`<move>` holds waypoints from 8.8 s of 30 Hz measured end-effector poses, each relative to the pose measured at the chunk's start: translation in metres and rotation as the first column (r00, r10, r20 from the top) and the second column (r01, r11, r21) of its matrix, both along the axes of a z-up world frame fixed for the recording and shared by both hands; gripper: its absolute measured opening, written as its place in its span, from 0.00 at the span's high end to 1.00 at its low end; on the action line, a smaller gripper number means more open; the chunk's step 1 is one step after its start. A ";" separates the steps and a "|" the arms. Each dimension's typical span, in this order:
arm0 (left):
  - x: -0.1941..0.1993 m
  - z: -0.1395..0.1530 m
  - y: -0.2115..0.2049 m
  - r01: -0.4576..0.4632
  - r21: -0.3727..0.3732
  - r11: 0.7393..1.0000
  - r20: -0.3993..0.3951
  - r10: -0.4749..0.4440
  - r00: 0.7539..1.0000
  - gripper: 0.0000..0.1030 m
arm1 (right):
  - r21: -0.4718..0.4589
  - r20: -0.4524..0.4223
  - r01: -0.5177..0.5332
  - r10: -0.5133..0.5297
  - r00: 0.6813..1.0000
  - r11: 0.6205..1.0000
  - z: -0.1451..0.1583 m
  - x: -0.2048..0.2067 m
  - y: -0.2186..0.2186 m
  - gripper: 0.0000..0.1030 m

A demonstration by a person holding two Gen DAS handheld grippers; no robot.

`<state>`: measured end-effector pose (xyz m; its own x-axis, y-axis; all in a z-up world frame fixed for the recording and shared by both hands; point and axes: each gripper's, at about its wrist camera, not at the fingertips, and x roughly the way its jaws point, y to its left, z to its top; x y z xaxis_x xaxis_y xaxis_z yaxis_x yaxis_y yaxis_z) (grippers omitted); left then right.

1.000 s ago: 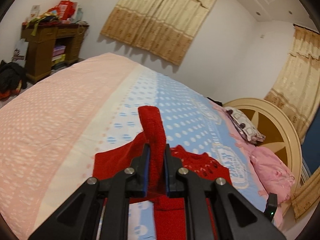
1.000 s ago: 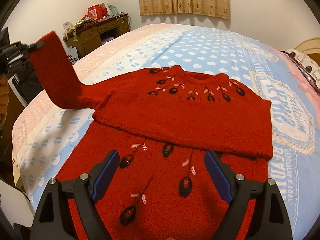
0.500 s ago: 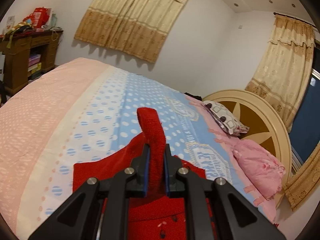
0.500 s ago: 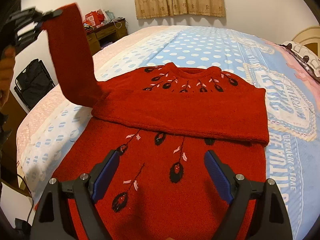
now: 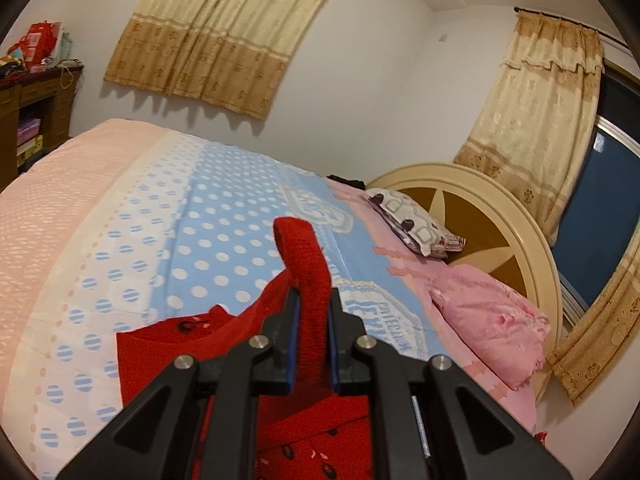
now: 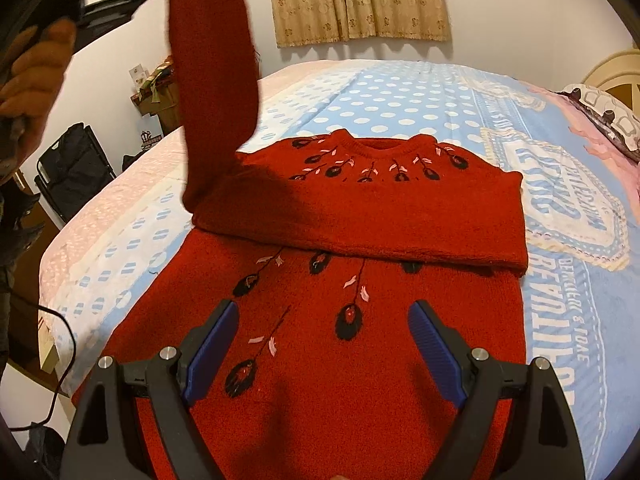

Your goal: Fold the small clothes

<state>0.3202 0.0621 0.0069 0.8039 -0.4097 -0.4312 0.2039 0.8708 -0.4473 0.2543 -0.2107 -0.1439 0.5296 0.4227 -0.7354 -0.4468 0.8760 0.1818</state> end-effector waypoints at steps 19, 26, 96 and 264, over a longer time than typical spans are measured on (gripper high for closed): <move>0.044 -0.091 -0.120 0.062 0.168 0.984 -0.095 -0.047 0.994 0.88 | 0.022 -0.028 0.054 -0.053 0.998 0.998 -0.016 -0.017 -0.027 0.15; 0.056 -0.128 -0.151 0.129 0.208 0.970 -0.178 -0.092 0.980 0.83 | 0.030 -0.085 0.080 -0.077 0.993 0.996 -0.034 -0.017 -0.034 0.15; -0.024 -0.225 0.073 -0.151 0.337 0.929 -0.338 0.269 0.902 0.01 | -0.104 -0.142 0.364 -0.376 0.916 0.926 -0.048 0.096 -0.104 0.91; -0.100 -0.094 0.044 0.052 0.127 0.990 -0.096 -0.040 0.995 0.88 | 0.351 0.059 0.215 -0.251 0.966 0.911 0.088 -0.003 -0.126 0.91</move>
<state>0.2206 0.1059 -0.0870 0.7392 -0.3811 -0.5553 0.2078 0.9133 -0.3502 0.2509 -0.3366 -0.0559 0.7069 0.4927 -0.5074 -0.2689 0.8508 0.4514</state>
